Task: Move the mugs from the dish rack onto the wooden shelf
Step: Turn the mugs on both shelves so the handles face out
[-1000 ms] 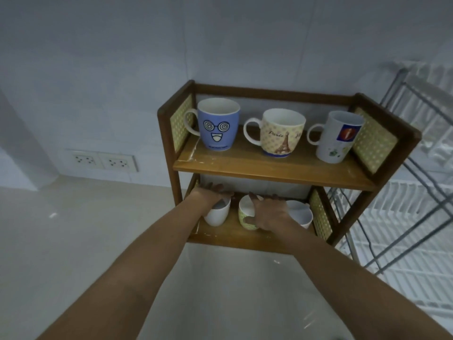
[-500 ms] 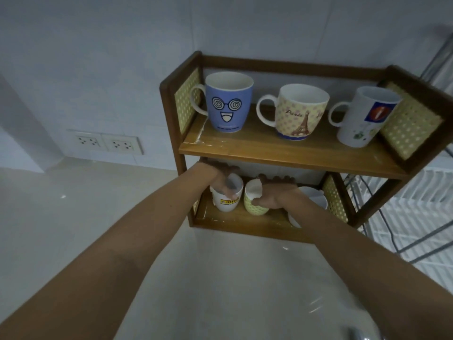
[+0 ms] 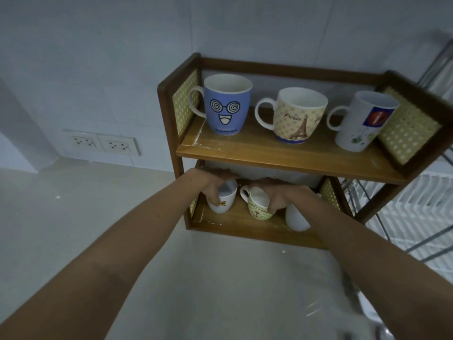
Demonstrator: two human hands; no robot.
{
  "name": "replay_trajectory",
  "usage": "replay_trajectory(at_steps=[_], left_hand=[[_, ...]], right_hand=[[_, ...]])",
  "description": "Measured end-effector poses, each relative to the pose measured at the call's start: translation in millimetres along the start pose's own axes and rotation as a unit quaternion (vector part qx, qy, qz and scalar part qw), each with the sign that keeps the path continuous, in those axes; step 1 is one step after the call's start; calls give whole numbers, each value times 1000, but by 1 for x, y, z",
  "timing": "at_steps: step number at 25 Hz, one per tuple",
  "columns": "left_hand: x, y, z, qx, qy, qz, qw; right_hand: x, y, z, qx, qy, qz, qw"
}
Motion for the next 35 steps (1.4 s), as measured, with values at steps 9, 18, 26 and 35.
replay_trajectory(at_steps=[9, 18, 26, 35], left_hand=[[4, 0, -4, 69, -77, -63, 993], [33, -20, 9, 105, -48, 0, 993], [86, -49, 15, 158, -41, -5, 987], [84, -52, 18, 165, -32, -15, 986]], right_hand=[[4, -5, 3, 62, 17, 54, 996], [45, 17, -10, 29, -168, 151, 974], [63, 38, 17, -4, -90, 225, 970], [83, 52, 8, -42, -67, 75, 994]])
Point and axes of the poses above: each hand's wrist, its own y-axis away from the middle knuckle, its own z-axis out of the palm, x = y × z, the point moved 1 cm from there along -y, towards the middle knuckle, and after that the axes turned 12 degrees about -x, right-handed, at the moved point
